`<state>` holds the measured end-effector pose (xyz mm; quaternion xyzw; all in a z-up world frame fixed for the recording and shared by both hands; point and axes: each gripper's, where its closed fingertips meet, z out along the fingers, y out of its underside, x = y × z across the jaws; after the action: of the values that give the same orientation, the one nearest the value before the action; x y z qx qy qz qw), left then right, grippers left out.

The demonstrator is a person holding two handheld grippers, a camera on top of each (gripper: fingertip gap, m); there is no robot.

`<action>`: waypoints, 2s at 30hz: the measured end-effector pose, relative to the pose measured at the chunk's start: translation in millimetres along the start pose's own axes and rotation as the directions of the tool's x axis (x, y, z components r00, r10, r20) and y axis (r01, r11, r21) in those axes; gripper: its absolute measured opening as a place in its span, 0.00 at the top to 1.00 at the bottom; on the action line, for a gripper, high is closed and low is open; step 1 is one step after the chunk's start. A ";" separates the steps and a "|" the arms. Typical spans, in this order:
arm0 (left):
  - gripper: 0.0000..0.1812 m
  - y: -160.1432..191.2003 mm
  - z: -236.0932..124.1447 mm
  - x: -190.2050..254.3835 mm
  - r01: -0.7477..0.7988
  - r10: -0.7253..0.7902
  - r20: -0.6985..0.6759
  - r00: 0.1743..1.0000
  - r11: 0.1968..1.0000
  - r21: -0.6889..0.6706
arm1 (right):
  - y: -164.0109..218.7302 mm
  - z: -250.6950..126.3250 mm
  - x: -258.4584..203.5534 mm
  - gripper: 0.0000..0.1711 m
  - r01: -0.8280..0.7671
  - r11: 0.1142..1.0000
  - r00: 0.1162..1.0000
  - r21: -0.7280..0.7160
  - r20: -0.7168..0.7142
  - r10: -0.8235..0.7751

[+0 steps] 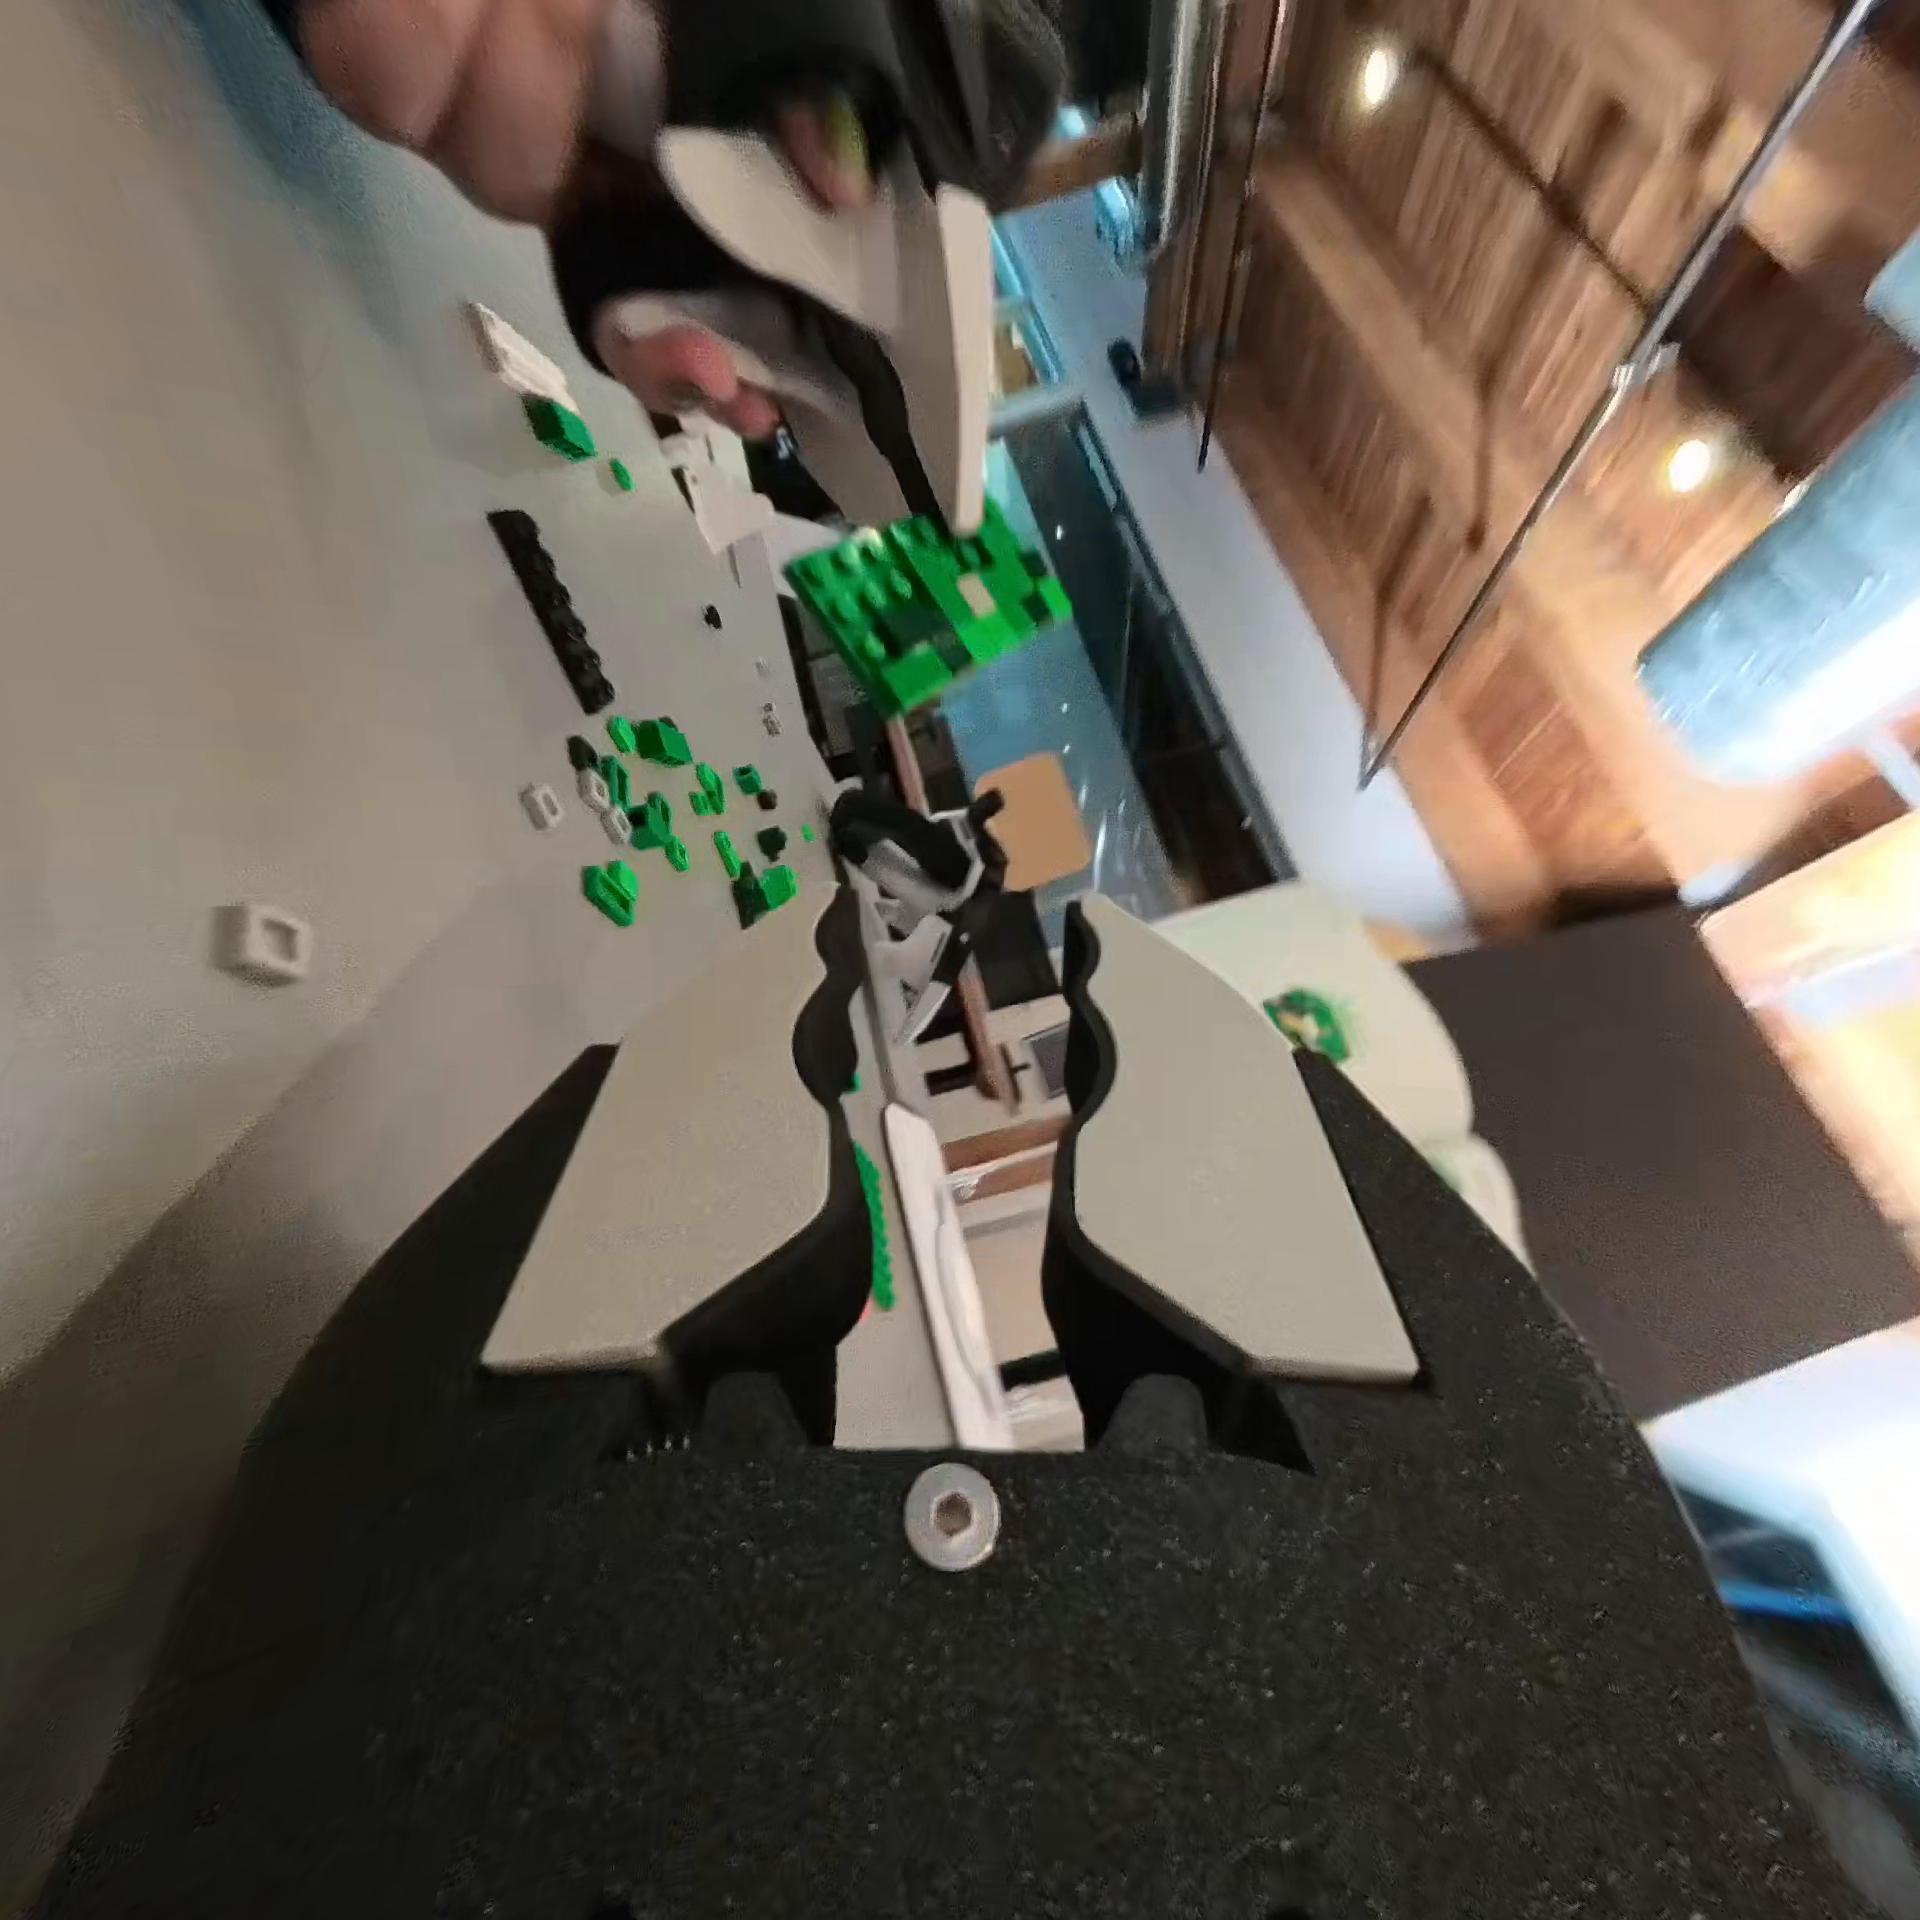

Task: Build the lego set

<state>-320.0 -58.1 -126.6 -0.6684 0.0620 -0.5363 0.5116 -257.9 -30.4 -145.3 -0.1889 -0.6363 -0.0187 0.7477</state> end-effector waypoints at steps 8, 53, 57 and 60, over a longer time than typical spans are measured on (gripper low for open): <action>0.98 -11.6 -10.3 -5.4 -0.031 0.030 0.007 1.000 0.997 0.064 | 21.2 7.7 16.2 0.84 -0.453 0.890 0.891 -0.047 0.001 0.453; 0.54 48.7 19.6 6.1 -0.927 0.968 0.045 0.246 0.249 -0.281 | -51.0 7.2 -36.2 0.97 -0.658 -0.021 -0.618 -0.753 0.524 0.586; 0.44 47.2 21.6 9.6 -0.917 0.951 0.045 0.305 0.306 -0.255 | -54.1 4.7 -39.6 0.97 -0.582 -0.020 -0.693 -0.813 0.483 0.535; 0.46 53.5 21.0 9.0 -0.918 0.955 0.007 0.297 0.288 -0.274 | -55.4 1.6 -32.6 0.97 -0.545 -0.043 -0.757 -0.837 0.469 0.454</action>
<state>-274.9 -75.9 -158.8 -0.5984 0.4569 -0.0642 0.6550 -280.4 -88.3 -162.0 -0.5072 -0.5324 0.6701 -0.1014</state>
